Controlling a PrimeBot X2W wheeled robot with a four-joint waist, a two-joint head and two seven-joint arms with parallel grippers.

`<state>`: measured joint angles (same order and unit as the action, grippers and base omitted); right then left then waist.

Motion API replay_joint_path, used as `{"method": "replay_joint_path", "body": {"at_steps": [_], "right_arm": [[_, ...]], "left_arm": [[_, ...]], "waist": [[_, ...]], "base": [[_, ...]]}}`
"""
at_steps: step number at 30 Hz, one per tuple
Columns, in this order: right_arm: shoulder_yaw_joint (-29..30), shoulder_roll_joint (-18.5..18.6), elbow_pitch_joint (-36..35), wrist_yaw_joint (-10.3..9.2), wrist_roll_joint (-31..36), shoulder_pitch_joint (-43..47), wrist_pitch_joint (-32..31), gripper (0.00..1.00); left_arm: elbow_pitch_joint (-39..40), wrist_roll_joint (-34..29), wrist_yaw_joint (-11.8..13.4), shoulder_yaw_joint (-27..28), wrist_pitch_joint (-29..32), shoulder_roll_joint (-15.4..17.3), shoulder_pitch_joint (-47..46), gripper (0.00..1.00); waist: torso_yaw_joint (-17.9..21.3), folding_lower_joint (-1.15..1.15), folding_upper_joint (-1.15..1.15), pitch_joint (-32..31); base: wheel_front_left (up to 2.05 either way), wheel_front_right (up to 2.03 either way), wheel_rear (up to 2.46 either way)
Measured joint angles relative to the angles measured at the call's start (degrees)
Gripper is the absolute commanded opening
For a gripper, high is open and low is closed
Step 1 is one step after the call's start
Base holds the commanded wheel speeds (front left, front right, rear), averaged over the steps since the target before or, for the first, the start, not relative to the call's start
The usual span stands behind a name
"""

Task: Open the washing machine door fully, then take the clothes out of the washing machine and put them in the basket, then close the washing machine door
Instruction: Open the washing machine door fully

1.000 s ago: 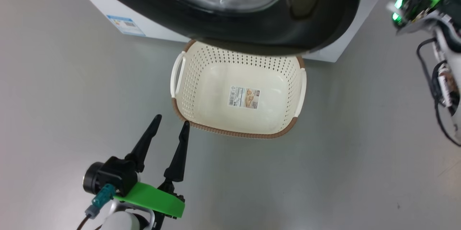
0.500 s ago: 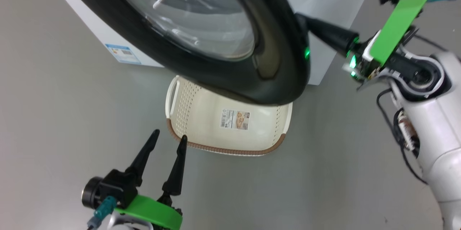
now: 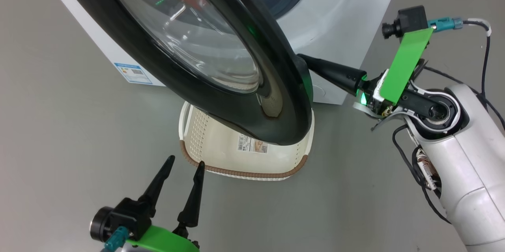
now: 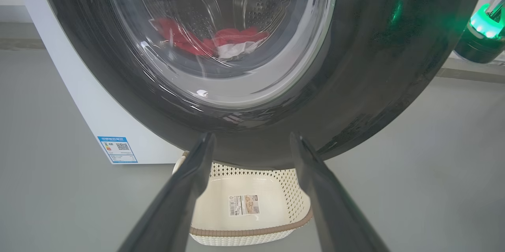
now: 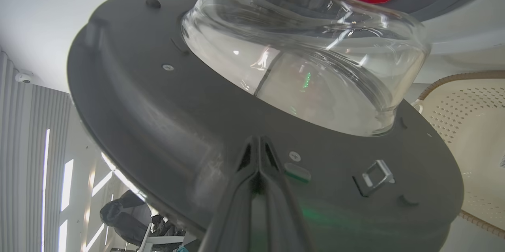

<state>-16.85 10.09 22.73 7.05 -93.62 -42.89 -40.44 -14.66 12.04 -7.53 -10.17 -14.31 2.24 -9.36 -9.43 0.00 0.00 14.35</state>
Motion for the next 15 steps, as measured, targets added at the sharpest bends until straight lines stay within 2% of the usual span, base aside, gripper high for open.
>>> {"method": "replay_joint_path", "body": {"at_steps": [8,10,12,13,14,15], "right_arm": [[0.90,-0.43,-0.34,0.00,1.57,0.65,1.10,0.02],[1.33,-0.54,-0.31,0.00,1.96,0.68,1.86,0.29],[1.64,-0.62,-0.27,0.00,2.14,0.88,2.91,0.49],[1.85,-0.64,-0.30,0.00,2.47,1.20,3.48,0.84],[2.10,-0.63,-0.27,0.00,2.74,1.74,4.22,1.00],[2.43,-0.62,-0.20,0.00,3.22,2.30,4.97,1.00]], "left_arm": [[0.31,0.00,0.00,0.33,0.01,0.00,-0.01,1.00],[0.31,0.00,0.00,0.43,0.00,0.00,-0.01,1.00],[0.31,0.00,0.00,0.47,0.00,0.00,-0.01,1.00],[0.31,0.00,0.00,0.48,0.00,0.00,-0.01,1.00],[0.31,0.01,0.00,0.52,0.01,0.01,0.00,1.00],[0.31,0.01,0.00,0.54,0.01,0.01,0.00,1.00]], "waist": [[-0.28,0.00,0.00,-0.07],[-0.29,0.00,0.00,-0.19],[-0.29,0.00,0.00,-0.36],[-0.29,0.00,0.00,-0.46],[-0.27,0.00,0.00,-0.57],[-0.24,0.00,0.00,-0.67]], "base": [[0.00,0.00,0.00],[0.00,0.00,0.00],[0.00,0.00,0.00],[0.00,0.00,0.00],[0.00,0.00,0.00],[0.00,0.00,0.00]]}}
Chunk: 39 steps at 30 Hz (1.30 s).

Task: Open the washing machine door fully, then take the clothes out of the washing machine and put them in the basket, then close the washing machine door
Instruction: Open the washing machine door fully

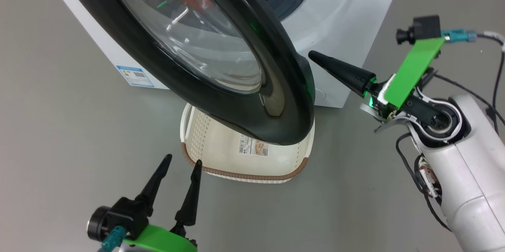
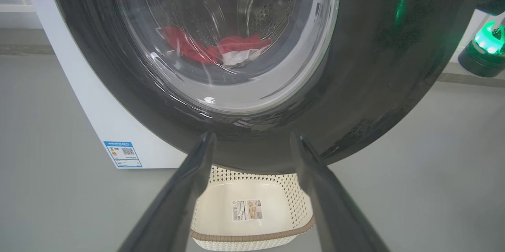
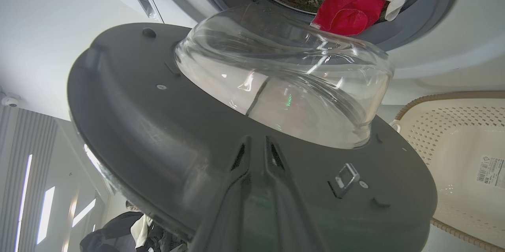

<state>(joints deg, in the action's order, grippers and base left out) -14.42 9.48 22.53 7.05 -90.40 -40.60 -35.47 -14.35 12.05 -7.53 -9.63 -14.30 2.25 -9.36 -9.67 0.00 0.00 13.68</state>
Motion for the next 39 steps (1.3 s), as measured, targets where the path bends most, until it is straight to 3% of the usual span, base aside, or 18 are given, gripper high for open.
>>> {"method": "replay_joint_path", "body": {"at_steps": [39], "right_arm": [[3.11,-0.77,2.44,0.00,2.90,28.18,19.31,1.00]], "left_arm": [[-0.57,-0.42,0.00,5.80,0.00,0.11,4.77,1.00]], "waist": [[5.74,0.00,0.00,-4.98]], "base": [[0.00,0.00,0.00]]}}
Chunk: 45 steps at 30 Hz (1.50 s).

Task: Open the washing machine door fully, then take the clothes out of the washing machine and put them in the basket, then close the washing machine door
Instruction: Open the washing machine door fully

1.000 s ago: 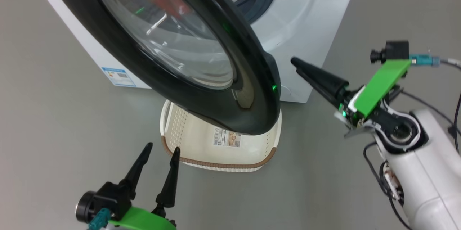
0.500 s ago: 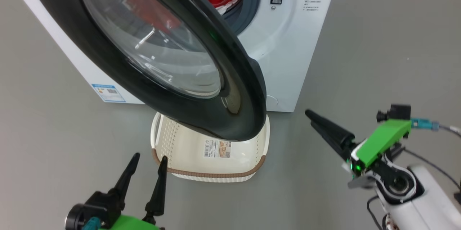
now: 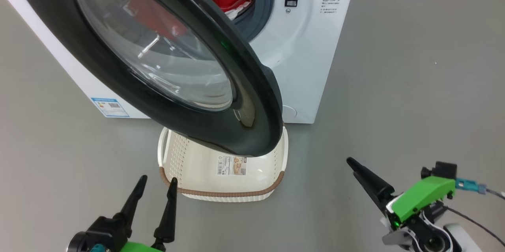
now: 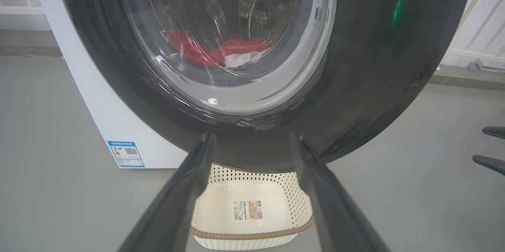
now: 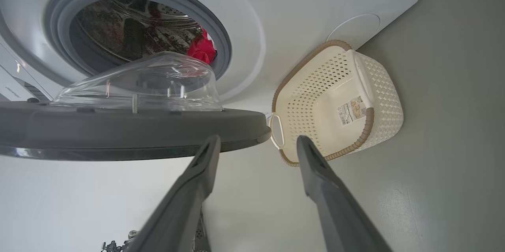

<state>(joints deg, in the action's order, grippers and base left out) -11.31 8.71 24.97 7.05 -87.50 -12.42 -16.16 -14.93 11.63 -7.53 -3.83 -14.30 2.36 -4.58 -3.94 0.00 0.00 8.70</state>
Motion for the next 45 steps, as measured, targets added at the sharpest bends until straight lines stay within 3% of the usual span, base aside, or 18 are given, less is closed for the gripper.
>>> {"method": "replay_joint_path", "body": {"at_steps": [6,19,25,33,34,37,45], "right_arm": [[-1.37,1.62,-0.40,0.00,4.91,2.46,6.69,1.00],[-12.07,6.89,1.43,0.00,16.89,3.07,27.39,1.00],[-13.94,7.58,3.65,0.00,21.19,2.93,30.36,1.00],[-7.39,5.77,1.47,0.00,28.40,3.07,30.39,1.00],[-6.15,5.22,0.36,0.00,32.32,3.18,30.47,1.00],[-4.32,4.42,-1.33,0.01,34.86,4.24,30.49,1.00],[3.52,1.08,-7.43,0.01,50.90,8.66,30.62,1.00]], "left_arm": [[-0.14,0.00,0.00,-0.09,0.00,0.00,0.00,1.00],[-0.42,0.00,0.00,-0.13,0.00,-0.01,0.00,1.00],[-0.49,0.00,0.00,-0.14,0.00,-0.01,0.03,1.00],[-0.54,0.00,0.00,-0.11,0.00,-0.01,0.15,1.00],[-0.57,0.00,0.00,-0.11,0.00,-0.01,0.15,1.00],[-0.59,0.00,0.00,-0.11,0.00,-0.01,0.16,1.00],[-0.57,0.00,0.00,-0.09,0.00,-0.02,0.20,1.00]], "waist": [[0.64,0.00,0.00,-0.01],[1.54,0.00,0.00,-0.23],[1.66,0.00,0.00,-0.42],[1.84,0.00,0.00,-0.31],[1.82,0.00,0.00,-0.33],[1.82,0.00,0.00,-0.35],[1.80,0.00,0.00,-0.31]], "base": [[0.00,0.00,0.00],[0.00,0.00,0.00],[0.00,0.00,0.00],[0.00,0.00,0.00],[0.00,0.00,0.00],[0.00,0.00,0.00],[0.00,0.00,0.00]]}}
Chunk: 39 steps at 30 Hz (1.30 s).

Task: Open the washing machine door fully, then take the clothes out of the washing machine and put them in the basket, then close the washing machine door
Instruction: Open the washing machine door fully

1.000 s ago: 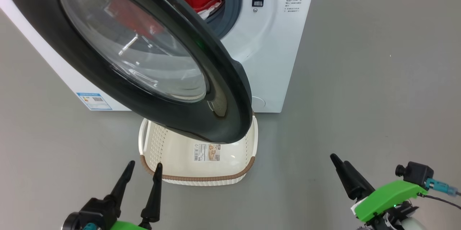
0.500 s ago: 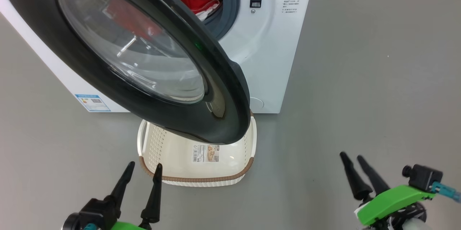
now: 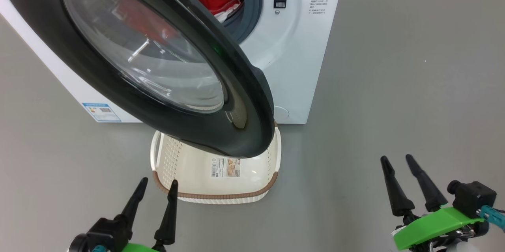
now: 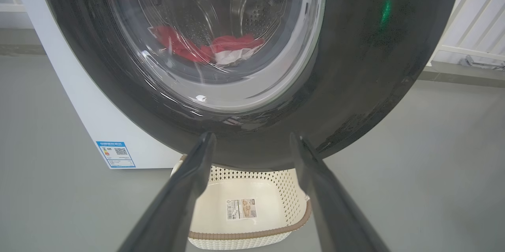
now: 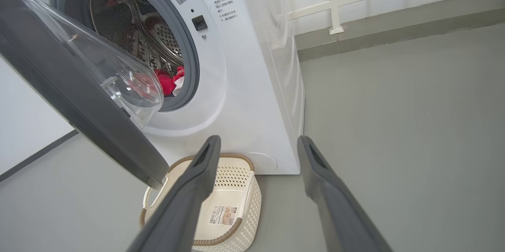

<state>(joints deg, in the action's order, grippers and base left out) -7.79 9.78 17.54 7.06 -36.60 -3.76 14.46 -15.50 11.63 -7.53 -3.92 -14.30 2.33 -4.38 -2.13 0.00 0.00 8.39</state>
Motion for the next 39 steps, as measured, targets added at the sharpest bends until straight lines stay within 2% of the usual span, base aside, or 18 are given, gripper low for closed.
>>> {"method": "replay_joint_path", "body": {"at_steps": [7,12,20,39], "right_arm": [[7.21,-3.89,-6.02,0.01,14.48,3.77,0.00,1.00],[11.26,-6.16,-9.88,0.01,19.80,6.23,0.01,1.00],[12.76,-7.06,-10.32,0.04,22.53,9.12,0.01,1.00],[12.84,-7.66,-10.00,0.05,21.83,9.43,0.01,1.00]], "left_arm": [[0.15,0.00,0.00,0.09,0.00,0.01,-0.01,1.00],[0.48,0.00,0.00,0.21,0.00,0.00,-0.02,1.00],[0.88,0.00,0.00,0.24,0.00,0.00,-0.01,1.00],[0.94,0.01,0.00,0.18,0.00,0.00,-0.02,1.00]], "waist": [[-0.31,0.00,0.00,0.24],[-0.49,0.00,0.00,0.23],[-0.58,0.00,0.00,0.28],[-0.67,0.00,0.00,0.23]], "base": [[0.00,0.00,0.00],[0.00,0.00,0.00],[0.00,0.00,0.00],[0.00,0.00,0.00]]}}
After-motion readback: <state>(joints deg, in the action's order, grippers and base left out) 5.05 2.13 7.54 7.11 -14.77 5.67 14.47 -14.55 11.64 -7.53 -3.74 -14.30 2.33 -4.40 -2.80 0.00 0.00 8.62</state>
